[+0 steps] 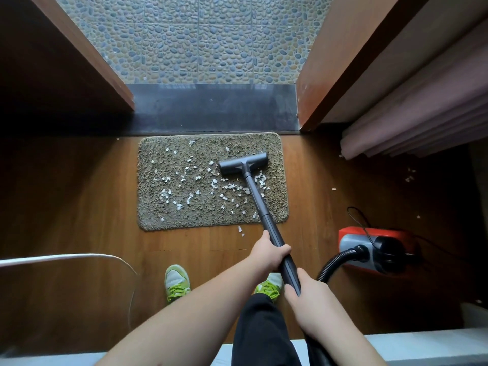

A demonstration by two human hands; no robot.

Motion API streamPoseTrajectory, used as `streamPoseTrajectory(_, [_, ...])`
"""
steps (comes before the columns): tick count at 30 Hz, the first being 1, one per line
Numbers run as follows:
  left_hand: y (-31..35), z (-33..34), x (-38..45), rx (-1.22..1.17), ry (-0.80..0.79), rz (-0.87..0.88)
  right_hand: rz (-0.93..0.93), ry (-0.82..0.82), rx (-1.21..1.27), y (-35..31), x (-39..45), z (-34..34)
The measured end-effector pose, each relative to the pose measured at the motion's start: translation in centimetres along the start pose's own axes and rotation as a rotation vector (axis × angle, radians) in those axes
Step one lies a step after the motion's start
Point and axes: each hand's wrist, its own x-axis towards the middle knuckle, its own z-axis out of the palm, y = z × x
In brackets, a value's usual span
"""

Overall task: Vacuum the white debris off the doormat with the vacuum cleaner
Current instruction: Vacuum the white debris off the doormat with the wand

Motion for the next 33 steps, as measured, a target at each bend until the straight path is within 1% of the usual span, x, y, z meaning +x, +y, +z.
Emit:
streamPoseTrajectory(7, [-1.4,0.6,-0.4,-0.048,-0.019,-0.027,0.024,-0.026,0.025,0.4,-1.0,0.4])
streamPoseTrajectory(15, [-1.0,-0.2,-0.4,-0.079,0.024,0.010,-0.007,0.005,0.008,0.0,-0.6,0.2])
streamPoseTrajectory(21, [0.7,-2.9,0.7,-0.103,0.082,0.045,-0.052,0.051,-0.039,-2.7,1.1,-0.4])
streamPoseTrajectory(25, [2.3,-4.8,2.0,-0.118,0.109,0.079,-0.083,0.034,-0.023,-4.9,2.6,-1.2])
streamPoseTrajectory(33, [5.0,-8.0,3.7,-0.163,0.084,0.098,-0.070,0.032,-0.042,-8.9,5.4,-1.7])
